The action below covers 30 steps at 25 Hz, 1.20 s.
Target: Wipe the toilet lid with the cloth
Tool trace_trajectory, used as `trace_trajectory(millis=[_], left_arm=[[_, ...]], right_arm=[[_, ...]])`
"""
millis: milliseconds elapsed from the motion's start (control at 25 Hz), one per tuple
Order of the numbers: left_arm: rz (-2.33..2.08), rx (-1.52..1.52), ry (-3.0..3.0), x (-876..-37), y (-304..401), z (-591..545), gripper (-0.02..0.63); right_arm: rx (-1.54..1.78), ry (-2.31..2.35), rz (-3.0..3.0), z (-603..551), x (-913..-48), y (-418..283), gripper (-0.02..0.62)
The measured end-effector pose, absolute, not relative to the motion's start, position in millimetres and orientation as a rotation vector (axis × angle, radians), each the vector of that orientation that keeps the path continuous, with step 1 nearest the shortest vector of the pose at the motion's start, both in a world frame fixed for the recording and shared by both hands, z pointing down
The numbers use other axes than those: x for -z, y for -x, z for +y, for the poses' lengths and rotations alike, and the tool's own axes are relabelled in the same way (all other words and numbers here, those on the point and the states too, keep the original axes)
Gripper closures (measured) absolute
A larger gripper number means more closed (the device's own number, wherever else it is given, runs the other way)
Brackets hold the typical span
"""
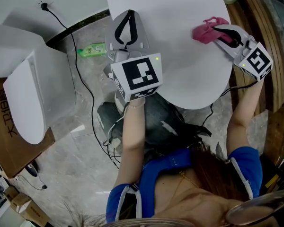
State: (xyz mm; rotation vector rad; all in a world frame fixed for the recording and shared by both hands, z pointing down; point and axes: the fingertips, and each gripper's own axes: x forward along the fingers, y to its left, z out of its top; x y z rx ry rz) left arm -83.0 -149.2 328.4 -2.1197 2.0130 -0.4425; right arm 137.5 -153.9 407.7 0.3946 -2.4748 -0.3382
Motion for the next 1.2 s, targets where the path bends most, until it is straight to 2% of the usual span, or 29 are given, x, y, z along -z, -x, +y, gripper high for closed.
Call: trace_trajectory(millis=[840, 1200], left_arm=[[2.027, 0.416, 2.124, -327.8, 85.6, -148.2, 0.603], [2.04, 0.42, 2.112, -328.3, 89.1, -147.9, 0.603]], right_arm=[[0.338, -0.357, -2.458, -152.3, -407.6, -129.2, 0.522], [0.395, -0.272, -2.436, -141.8, -408.6, -104.9, 0.52]])
